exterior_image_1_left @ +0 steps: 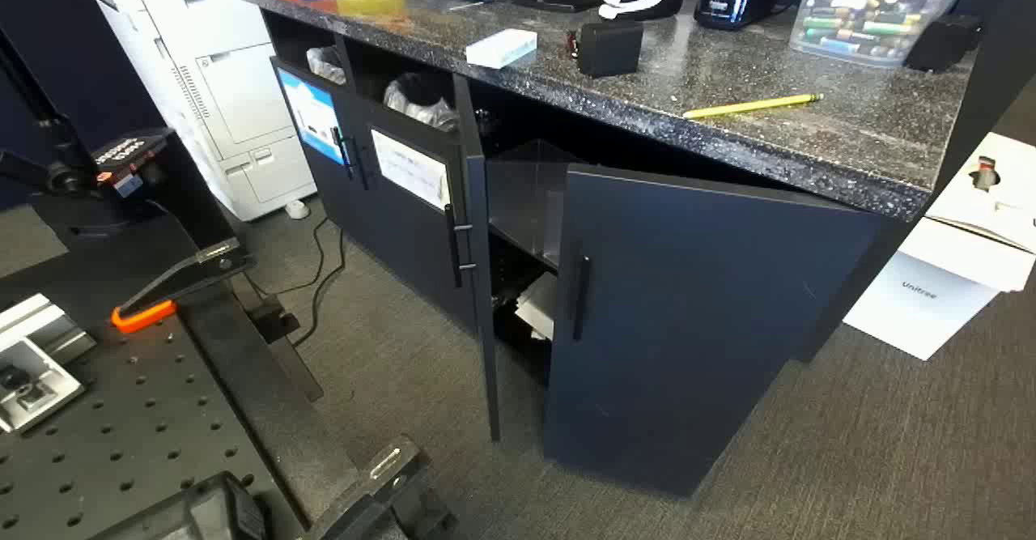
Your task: Move the black box to the front right corner of the counter
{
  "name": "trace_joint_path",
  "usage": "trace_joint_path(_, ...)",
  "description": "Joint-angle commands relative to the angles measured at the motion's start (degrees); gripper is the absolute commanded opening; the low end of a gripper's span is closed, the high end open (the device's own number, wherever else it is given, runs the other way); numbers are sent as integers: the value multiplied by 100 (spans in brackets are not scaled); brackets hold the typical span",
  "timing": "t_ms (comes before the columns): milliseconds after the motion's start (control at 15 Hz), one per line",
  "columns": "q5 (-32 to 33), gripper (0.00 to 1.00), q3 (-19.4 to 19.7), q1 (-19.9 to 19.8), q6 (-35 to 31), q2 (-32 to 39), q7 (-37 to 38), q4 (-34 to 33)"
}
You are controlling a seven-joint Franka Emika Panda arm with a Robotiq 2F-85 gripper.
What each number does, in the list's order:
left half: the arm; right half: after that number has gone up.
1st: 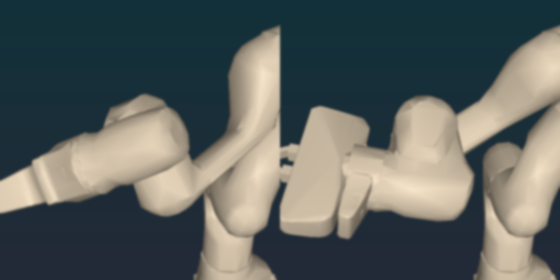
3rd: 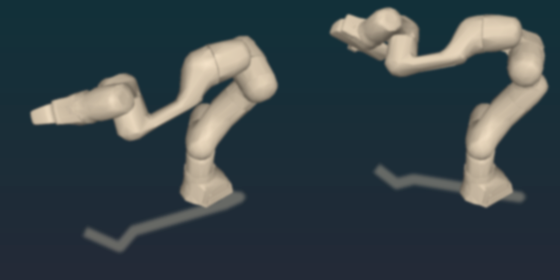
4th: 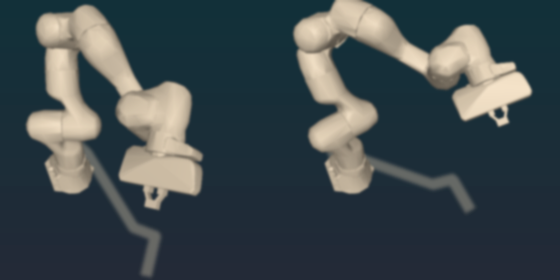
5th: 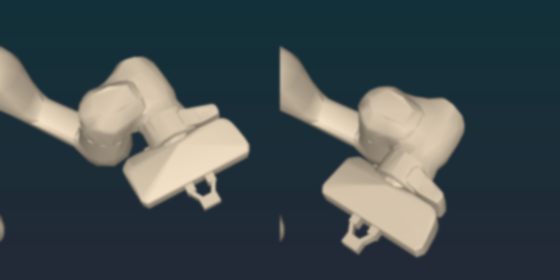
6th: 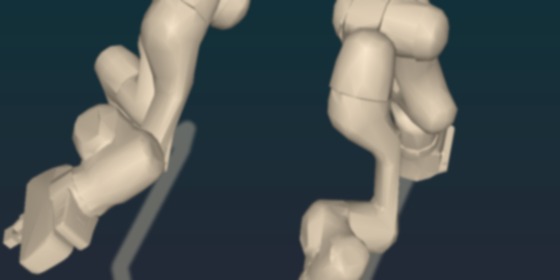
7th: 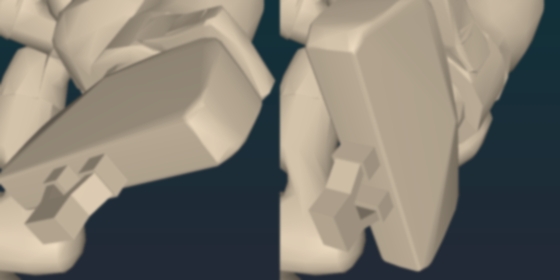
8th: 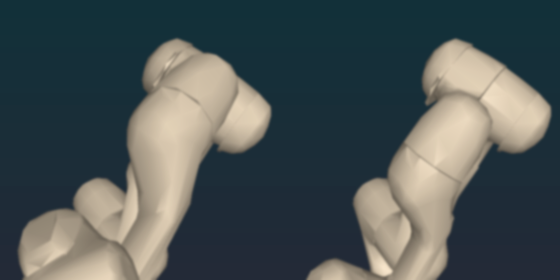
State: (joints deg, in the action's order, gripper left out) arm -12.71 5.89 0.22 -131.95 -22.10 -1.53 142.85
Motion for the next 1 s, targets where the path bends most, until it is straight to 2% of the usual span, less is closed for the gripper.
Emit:
trace_joint_path(0, -19, 100, -46, -51, 21, 0, -14, -19)
trace_joint_path(867, -19, 100, -46, -51, 21, 0, -14, -32)
trace_joint_path(933, -133, 100, -37, -5, -145, 250, -17, -61)
